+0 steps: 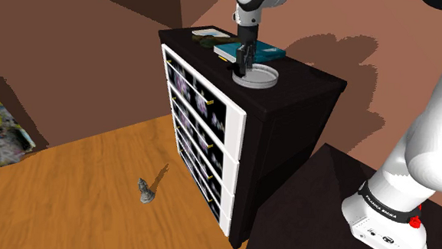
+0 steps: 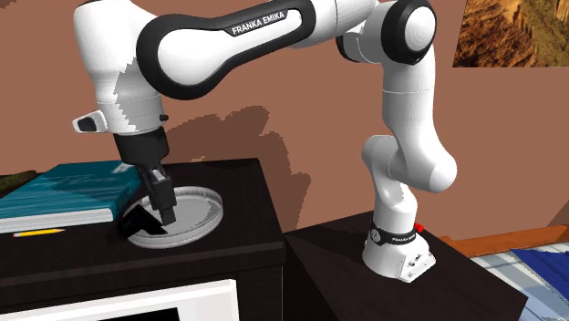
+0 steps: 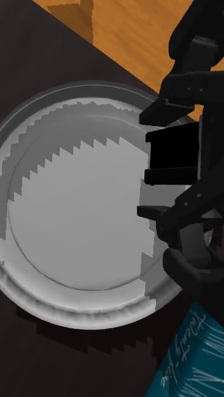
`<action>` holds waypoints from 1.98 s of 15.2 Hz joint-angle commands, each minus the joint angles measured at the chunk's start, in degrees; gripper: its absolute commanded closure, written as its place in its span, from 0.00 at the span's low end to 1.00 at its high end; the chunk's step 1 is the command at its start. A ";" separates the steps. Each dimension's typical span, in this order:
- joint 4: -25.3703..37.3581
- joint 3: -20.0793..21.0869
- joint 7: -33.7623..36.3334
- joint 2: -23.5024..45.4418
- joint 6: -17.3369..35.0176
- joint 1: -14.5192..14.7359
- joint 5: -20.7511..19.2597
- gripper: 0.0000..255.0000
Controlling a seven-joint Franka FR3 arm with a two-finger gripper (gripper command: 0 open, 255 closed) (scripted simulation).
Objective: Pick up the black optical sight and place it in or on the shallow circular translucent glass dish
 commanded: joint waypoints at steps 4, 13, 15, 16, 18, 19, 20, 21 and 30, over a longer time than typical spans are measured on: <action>6.24 0.16 9.85 0.25 -1.12 1.34 0.43 0.00; 1.22 0.16 9.80 0.88 4.52 1.31 0.51 0.00; 1.23 0.16 9.80 0.88 4.51 1.31 0.51 0.00; 1.23 0.16 9.80 0.88 4.51 1.31 0.51 0.00; 1.23 0.16 9.80 0.88 4.51 1.31 0.51 0.00; 1.25 0.16 9.80 0.89 4.50 1.31 0.51 0.00; 1.25 0.16 9.80 0.89 4.50 1.31 0.51 0.00; 1.25 0.16 9.80 0.89 4.50 1.31 0.51 1.00; 1.23 0.17 9.80 0.88 4.51 1.31 0.50 1.00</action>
